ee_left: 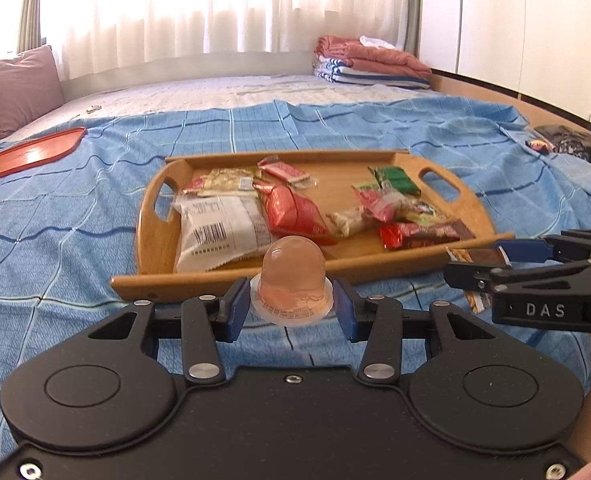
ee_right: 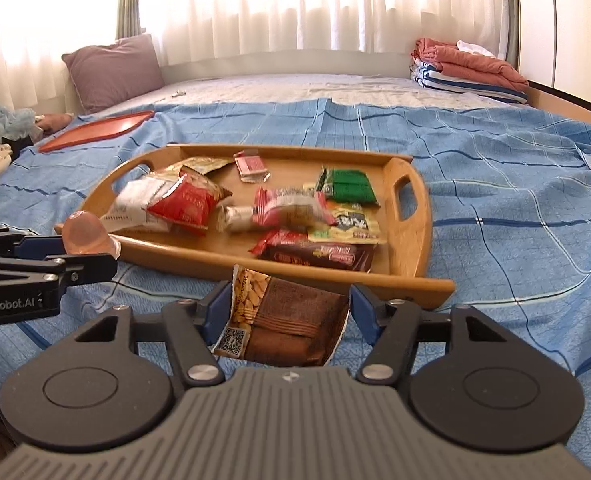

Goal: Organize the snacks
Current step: 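Grasp the clear jelly cup with the left tool while the right tool grasps the brown nut pouch, then carry the jelly cup with the left tool while the right tool carries the nut pouch onto the tray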

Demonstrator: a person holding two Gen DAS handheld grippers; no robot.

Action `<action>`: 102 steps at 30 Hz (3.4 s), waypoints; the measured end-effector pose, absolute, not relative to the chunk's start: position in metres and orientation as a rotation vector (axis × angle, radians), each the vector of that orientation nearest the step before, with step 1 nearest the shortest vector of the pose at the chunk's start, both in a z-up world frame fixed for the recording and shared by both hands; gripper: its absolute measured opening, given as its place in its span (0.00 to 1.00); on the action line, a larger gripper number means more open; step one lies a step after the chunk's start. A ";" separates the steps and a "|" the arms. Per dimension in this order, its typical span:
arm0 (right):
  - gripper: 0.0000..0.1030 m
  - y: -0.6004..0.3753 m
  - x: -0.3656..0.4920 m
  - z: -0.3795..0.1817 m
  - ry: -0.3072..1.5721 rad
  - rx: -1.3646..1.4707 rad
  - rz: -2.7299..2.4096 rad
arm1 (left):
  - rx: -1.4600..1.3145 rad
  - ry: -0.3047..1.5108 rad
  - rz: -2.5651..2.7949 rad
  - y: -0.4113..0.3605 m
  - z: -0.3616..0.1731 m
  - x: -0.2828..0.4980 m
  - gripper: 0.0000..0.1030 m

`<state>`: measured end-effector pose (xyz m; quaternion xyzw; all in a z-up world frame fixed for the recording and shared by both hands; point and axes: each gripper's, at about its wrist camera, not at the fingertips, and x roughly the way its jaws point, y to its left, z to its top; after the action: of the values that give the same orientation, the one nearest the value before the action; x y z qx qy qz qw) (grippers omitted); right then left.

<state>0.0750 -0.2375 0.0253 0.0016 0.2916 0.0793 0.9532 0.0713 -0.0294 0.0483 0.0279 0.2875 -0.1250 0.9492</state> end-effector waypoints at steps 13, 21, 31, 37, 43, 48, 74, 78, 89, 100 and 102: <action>0.64 -0.238 0.068 0.021 0.591 0.002 0.147 | 0.056 0.583 -0.249 -0.028 0.051 0.075 0.42; 0.64 -0.242 0.073 0.039 0.546 0.034 0.145 | 0.045 0.558 -0.239 -0.025 0.063 0.087 0.42; 0.64 -0.251 0.101 0.064 0.511 0.079 0.143 | 0.017 0.533 -0.236 -0.020 0.086 0.117 0.42; 0.64 -0.257 0.129 0.076 0.513 0.102 0.145 | -0.010 0.526 -0.233 -0.017 0.100 0.144 0.42; 0.64 -0.265 0.158 0.085 0.526 0.114 0.134 | -0.034 0.533 -0.244 -0.016 0.106 0.173 0.42; 0.64 -0.275 0.184 0.089 0.546 0.170 0.123 | -0.068 0.554 -0.256 -0.015 0.106 0.197 0.42; 0.64 -0.271 0.282 0.072 0.687 0.120 0.070 | -0.102 0.722 -0.316 -0.060 0.074 0.308 0.42; 0.64 -0.272 0.298 0.068 0.717 0.124 0.072 | -0.114 0.754 -0.357 -0.066 0.069 0.322 0.42; 0.64 -0.282 0.325 0.051 0.774 0.164 0.066 | -0.127 0.830 -0.395 -0.091 0.044 0.343 0.42; 0.65 -0.282 0.331 0.034 0.801 0.167 0.060 | -0.058 0.823 -0.366 -0.103 0.033 0.346 0.42; 0.65 -0.280 0.332 0.032 0.803 0.160 0.059 | -0.047 0.818 -0.359 -0.103 0.033 0.346 0.42</action>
<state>0.3316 -0.2804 0.0321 0.0778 0.3902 0.0285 0.9170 0.3461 -0.1032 0.0330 -0.0227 0.3955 -0.1734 0.9017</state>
